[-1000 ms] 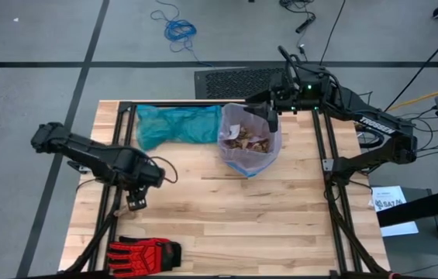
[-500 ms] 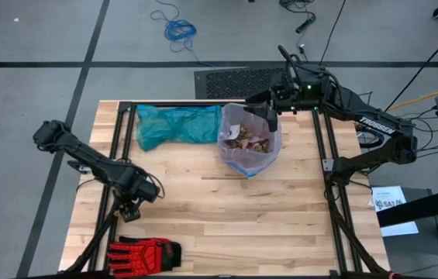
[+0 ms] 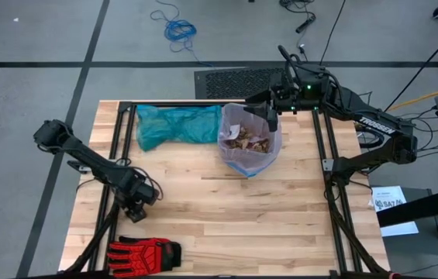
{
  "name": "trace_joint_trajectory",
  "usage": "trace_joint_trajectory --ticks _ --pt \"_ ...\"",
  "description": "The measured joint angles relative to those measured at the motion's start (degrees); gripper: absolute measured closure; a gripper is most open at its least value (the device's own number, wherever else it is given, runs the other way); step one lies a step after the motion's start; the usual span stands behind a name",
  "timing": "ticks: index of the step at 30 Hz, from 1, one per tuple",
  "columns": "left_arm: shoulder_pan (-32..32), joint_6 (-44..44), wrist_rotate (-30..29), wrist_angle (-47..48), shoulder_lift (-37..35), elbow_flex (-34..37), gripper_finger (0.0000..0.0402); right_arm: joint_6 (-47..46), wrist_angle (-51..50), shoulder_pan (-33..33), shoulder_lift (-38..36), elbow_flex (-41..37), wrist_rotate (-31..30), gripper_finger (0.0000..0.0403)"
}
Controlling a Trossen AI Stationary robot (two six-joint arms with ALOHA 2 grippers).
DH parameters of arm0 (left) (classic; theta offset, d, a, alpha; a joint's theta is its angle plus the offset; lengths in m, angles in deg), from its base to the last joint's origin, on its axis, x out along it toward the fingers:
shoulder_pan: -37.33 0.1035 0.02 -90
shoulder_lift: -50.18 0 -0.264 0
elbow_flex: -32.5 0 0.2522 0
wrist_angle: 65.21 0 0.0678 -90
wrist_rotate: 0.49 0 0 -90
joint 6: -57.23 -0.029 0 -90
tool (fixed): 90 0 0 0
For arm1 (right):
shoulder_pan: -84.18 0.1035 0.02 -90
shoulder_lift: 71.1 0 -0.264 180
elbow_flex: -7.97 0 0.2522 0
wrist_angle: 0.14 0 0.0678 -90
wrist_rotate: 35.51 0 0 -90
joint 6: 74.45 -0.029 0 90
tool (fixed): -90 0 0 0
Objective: Place trash/remove bag and relplace
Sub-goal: Put the brown paper into the black trash bin
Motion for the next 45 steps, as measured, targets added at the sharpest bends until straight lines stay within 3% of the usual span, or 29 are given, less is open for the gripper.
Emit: trace_joint_trajectory --ticks 6,11,18,23,28,32,38,45 --pt "0.8 2.3 -0.5 -9.2 0.0 -5.0 0.0383 -1.2 0.0 0.0 0.0 0.0 0.0 0.0245" --pt "4.6 0.2 -7.7 -9.8 -0.4 -13.3 0.0396 -1.1 0.1 0.0 0.0 0.0 0.0 0.0245" --pt "17.1 -9.1 -24.8 1.4 -3.1 -28.6 0.0399 -1.1 0.2 0.0 0.0 0.0 0.0 0.0245" --pt "28.5 -21.6 -33.7 -6.1 -3.9 -40.3 0.04 -1.1 0.9 0.0 0.0 0.0 0.1 0.0245" --pt "38.0 -29.7 -30.5 -24.8 0.1 -46.7 0.04 -1.0 3.3 0.0 0.0 0.0 0.1 0.0245" --pt "41.8 -32.2 -23.7 -31.4 7.9 -51.2 0.0401 -0.9 5.4 0.0 0.0 0.0 0.1 0.0245" --pt "42.5 -34.9 -16.4 -37.6 21.6 -60.2 0.0398 -0.6 7.1 -0.5 0.0 0.0 0.0 0.0245" --pt "42.7 -35.8 -10.2 -37.6 30.8 -68.9 0.0312 -0.6 6.6 -1.6 0.0 0.9 0.0 0.0245"
